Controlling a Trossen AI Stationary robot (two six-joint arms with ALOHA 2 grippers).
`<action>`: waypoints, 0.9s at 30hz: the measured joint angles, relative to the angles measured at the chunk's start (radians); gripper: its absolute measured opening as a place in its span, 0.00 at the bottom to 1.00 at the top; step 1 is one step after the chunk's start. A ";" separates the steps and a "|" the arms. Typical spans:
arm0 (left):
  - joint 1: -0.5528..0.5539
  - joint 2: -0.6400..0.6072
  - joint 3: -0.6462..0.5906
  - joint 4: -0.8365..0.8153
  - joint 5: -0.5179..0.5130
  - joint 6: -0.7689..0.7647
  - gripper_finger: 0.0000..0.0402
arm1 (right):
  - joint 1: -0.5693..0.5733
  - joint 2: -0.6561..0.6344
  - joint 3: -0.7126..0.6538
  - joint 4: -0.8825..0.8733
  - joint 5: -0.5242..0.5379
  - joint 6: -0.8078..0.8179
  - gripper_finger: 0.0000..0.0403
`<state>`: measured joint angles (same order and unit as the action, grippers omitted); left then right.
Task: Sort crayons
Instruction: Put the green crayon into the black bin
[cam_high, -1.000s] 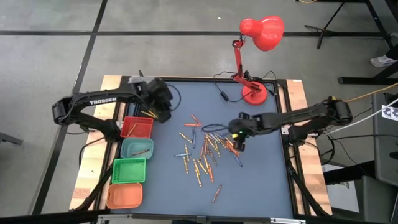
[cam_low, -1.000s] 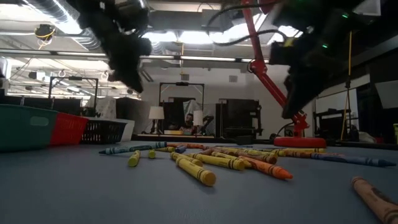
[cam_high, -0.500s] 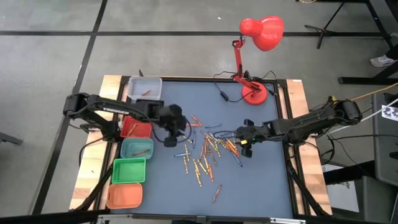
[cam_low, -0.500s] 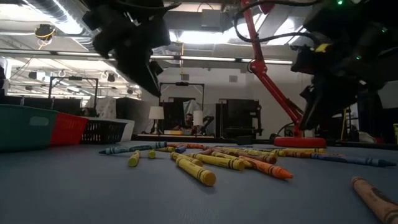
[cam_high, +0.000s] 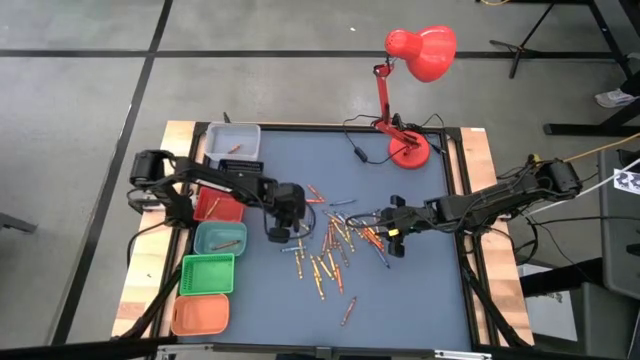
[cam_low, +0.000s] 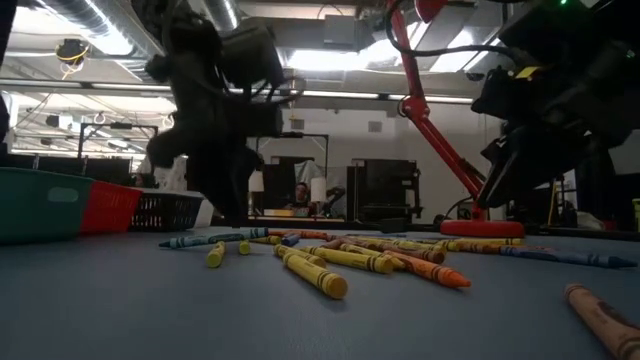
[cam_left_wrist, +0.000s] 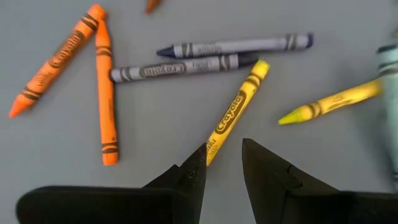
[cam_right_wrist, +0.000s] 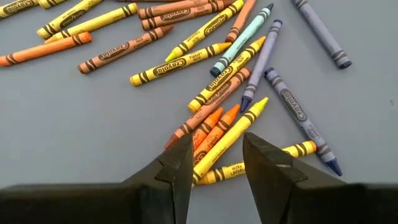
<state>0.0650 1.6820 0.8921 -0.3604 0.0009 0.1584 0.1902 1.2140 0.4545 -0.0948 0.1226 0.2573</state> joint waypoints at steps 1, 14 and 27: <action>0.000 0.012 0.000 0.005 -0.002 0.008 0.22 | 0.000 0.000 0.000 0.000 0.000 0.000 0.34; 0.019 0.070 0.003 0.027 -0.026 0.008 0.21 | -0.001 0.000 0.000 0.045 0.001 0.000 0.34; 0.019 0.072 0.001 0.026 -0.031 0.000 0.04 | -0.001 0.000 0.000 0.042 0.001 0.015 0.34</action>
<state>0.0841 1.7539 0.8932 -0.3344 -0.0306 0.1585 0.1894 1.2140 0.4545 -0.0532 0.1233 0.2727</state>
